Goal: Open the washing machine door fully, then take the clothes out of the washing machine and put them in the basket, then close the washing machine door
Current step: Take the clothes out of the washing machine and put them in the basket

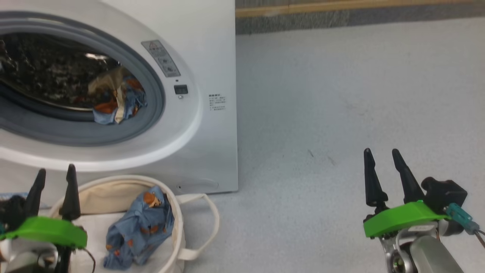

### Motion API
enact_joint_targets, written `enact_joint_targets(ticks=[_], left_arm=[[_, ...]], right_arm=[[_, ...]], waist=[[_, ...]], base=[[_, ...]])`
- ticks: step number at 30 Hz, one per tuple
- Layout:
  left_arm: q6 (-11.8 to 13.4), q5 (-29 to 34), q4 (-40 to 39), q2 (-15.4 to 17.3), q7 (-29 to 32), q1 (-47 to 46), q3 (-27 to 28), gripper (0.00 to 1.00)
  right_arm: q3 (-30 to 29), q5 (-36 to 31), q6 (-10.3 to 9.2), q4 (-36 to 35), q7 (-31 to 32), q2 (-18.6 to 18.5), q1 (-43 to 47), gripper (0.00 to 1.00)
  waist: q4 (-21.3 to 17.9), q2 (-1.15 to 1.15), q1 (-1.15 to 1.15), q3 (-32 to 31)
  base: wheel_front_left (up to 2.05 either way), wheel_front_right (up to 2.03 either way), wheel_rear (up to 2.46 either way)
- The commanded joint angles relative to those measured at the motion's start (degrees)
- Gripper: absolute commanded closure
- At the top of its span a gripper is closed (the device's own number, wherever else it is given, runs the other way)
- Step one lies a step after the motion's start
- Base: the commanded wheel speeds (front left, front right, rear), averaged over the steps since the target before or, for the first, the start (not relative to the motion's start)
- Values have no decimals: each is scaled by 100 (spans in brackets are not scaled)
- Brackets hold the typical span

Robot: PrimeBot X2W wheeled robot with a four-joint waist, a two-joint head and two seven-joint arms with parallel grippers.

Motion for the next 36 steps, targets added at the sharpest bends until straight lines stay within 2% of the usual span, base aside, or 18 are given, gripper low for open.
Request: enact_joint_targets(ticks=[1, 8, 15, 26, 36], left_arm=[[-30, 9, -335, 239, -67, 4, 267, 0], [-22, -190, -1160, 224, 99, 755, 253, 0], [173, -291, -1902, 178, 385, 1306, 299, 0], [364, -337, -2425, 238, 631, 1581, 350, 0], [435, -433, -2442, 266, 720, 1579, 382, 0]], right_arm=[[107, -61, 23, -141, -70, 6, -7, 0], [108, -61, 23, -112, -70, 58, 137, 0], [49, -54, 23, -118, -70, 70, 232, 0], [109, -59, 23, -101, -70, 94, 238, 0], [128, -43, 23, -72, -70, 128, 222, 0]], waist=[[-29, 0, 0, -142], [-53, 0, 0, -342], [11, 0, 0, -433], [18, 0, 0, -519], [52, 0, 0, -516]], base=[[0, 0, 0], [0, 0, 0], [0, 0, 0], [0, 0, 0], [0, 0, 0]])
